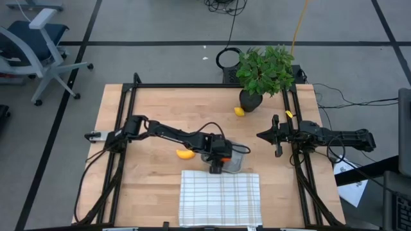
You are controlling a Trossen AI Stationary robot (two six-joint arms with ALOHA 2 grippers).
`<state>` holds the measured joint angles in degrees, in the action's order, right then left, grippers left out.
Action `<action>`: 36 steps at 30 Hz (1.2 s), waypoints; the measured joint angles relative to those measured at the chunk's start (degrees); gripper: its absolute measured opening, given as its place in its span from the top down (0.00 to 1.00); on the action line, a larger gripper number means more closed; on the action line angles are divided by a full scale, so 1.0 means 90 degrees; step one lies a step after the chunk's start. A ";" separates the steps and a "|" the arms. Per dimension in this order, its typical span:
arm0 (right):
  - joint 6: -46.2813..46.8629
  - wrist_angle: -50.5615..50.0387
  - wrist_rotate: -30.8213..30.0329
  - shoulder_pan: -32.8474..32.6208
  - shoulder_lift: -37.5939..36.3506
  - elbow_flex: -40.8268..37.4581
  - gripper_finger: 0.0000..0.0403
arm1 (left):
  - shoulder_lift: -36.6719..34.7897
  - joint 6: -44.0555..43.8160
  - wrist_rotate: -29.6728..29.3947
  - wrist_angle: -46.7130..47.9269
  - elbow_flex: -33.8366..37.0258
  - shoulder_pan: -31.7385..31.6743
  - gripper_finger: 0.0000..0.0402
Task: Pick and placing Produce into tupperware
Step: Put the orange carrot into the gray bin, then adjust the gray bin
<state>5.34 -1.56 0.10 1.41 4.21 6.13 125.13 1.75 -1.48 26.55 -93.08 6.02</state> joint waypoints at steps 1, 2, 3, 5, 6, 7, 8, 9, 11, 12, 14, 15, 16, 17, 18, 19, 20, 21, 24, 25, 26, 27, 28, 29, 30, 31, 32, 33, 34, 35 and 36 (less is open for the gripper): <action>0.0000 0.0000 0.0000 -0.0002 0.0000 0.0000 1.00 | -0.0082 0.0045 -0.0012 -0.0004 0.0000 0.0000 0.39; 0.0000 0.0000 0.0000 0.0000 0.0000 0.0000 1.00 | -0.0187 0.0105 -0.0012 -0.0020 0.0000 0.0000 0.39; 0.0000 0.0000 0.0000 -0.0001 0.0000 0.0000 1.00 | -0.0302 0.0158 -0.0012 0.0034 0.0000 0.0000 0.39; 0.0002 0.0000 0.0000 0.0000 -0.0002 0.0000 1.00 | -0.0527 0.0254 -0.0012 0.0129 -0.0002 0.0000 0.39; 0.0002 -0.0004 0.0000 -0.0002 0.0000 0.0000 1.00 | -0.0613 0.0295 -0.0030 0.0211 -0.0002 0.0000 0.40; 0.0008 -0.0003 0.0000 -0.0002 0.0000 0.0000 1.00 | -0.0715 0.0301 -0.0073 0.0289 -0.0002 0.0000 0.41; 0.0036 -0.0004 0.0003 0.0000 0.0000 0.0000 1.00 | -0.0841 0.0302 -0.0164 0.0399 -0.0002 0.0000 0.43; 0.0066 -0.0015 0.0003 0.0000 0.0000 0.0000 1.00 | -0.0966 0.0307 -0.0223 0.0536 -0.0002 0.0000 0.46; 0.0130 -0.0015 0.0006 0.0000 0.0000 0.0000 1.00 | -0.1228 0.0349 -0.0400 0.0696 -0.0007 0.0002 0.54; 0.0143 -0.0017 0.0010 0.0000 0.0000 0.0000 1.00 | -0.1350 0.0362 -0.0550 0.0865 -0.0012 0.0002 0.59; 0.0146 -0.0021 0.0012 0.0000 0.0000 0.0000 1.00 | -0.1534 0.0356 -0.0922 0.1257 -0.0012 0.0002 0.72; 0.0146 -0.0037 0.0017 -0.0002 0.0000 0.0000 1.00 | -0.1581 0.0330 -0.1125 0.1435 -0.0012 -0.0003 0.79; 0.0166 -0.0045 0.0017 0.0000 0.0000 0.0000 1.00 | -0.1641 0.0273 -0.1325 0.1643 -0.0012 -0.0017 0.87; 0.0185 -0.0046 0.0020 0.0000 0.0000 0.0000 1.00 | -0.1695 0.0163 -0.1496 0.1897 -0.0010 -0.0031 0.93; 0.0197 -0.0053 0.0021 -0.0001 0.0000 0.0000 1.00 | -0.1723 0.0011 -0.1648 0.2087 0.0003 -0.0057 0.96; 0.0222 -0.0059 0.0025 0.0000 0.0000 0.0000 1.00 | -0.1745 -0.0104 -0.1800 0.2100 0.0053 -0.0073 0.97; 0.0238 -0.0063 0.0030 0.0000 0.0000 0.0000 1.00 | -0.1794 -0.0163 -0.1940 0.2043 0.0150 -0.0083 0.97; 0.0238 -0.0063 0.0045 -0.0002 0.0000 0.0000 1.00 | -0.1852 -0.0183 -0.2034 0.2035 0.0305 -0.0088 0.97; 0.0240 -0.0085 0.0220 -0.0002 0.0000 0.0000 1.00 | -0.2028 -0.0328 -0.2069 0.1593 0.0884 -0.0090 0.99; 0.0240 -0.0074 0.0320 -0.0002 0.0002 0.0000 1.00 | -0.2141 -0.0402 -0.2120 0.1431 0.1119 -0.0100 0.99; 0.0240 -0.0050 0.0348 -0.0002 0.0006 0.0000 1.00 | -0.2281 -0.0474 -0.2187 0.1355 0.1362 -0.0100 0.99; 0.0240 -0.0048 0.0359 -0.0002 0.0005 0.0000 1.00 | -0.2433 -0.0551 -0.2265 0.1201 0.1603 -0.0104 1.00; 0.0240 -0.0053 0.0356 -0.0002 0.0002 0.0000 1.00 | -0.2595 -0.0638 -0.2296 0.0950 0.1837 -0.0121 1.00; 0.0240 -0.0043 0.0355 -0.0002 0.0003 0.0000 1.00 | -0.2759 -0.0731 -0.2290 0.0698 0.2092 -0.0136 1.00; 0.0240 -0.0024 0.0355 -0.0002 0.0007 0.0000 1.00 | -0.2943 -0.0836 -0.2290 0.0505 0.2361 -0.0139 1.00; 0.0241 -0.0025 0.0355 -0.0002 0.0008 0.0000 1.00 | -0.3097 -0.0943 -0.2286 0.0291 0.2654 -0.0143 1.00; 0.0272 -0.0037 0.0357 -0.0002 0.0010 0.0000 1.00 | -0.3220 -0.1036 -0.2254 0.0006 0.2909 -0.0139 1.00; 0.0364 -0.0046 0.0357 -0.0002 0.0014 0.0000 1.00 | -0.3330 -0.1102 -0.2180 -0.0296 0.3161 -0.0136 1.00; 0.0445 -0.0047 0.0357 -0.0004 0.0021 0.0000 1.00 | -0.3409 -0.1186 -0.2154 -0.0508 0.3404 -0.0136 1.00; 0.0491 -0.0046 0.0357 -0.0008 0.0039 0.0000 1.00 | -0.3438 -0.1293 -0.2136 -0.0698 0.3621 -0.0147 1.00; 0.0523 -0.0058 0.0358 -0.0029 0.0045 0.0000 1.00 | -0.3435 -0.1384 -0.2100 -0.0904 0.3792 -0.0168 1.00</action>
<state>10.05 -2.09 3.32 1.15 4.62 6.13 94.22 -10.70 -20.37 18.42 -58.95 4.51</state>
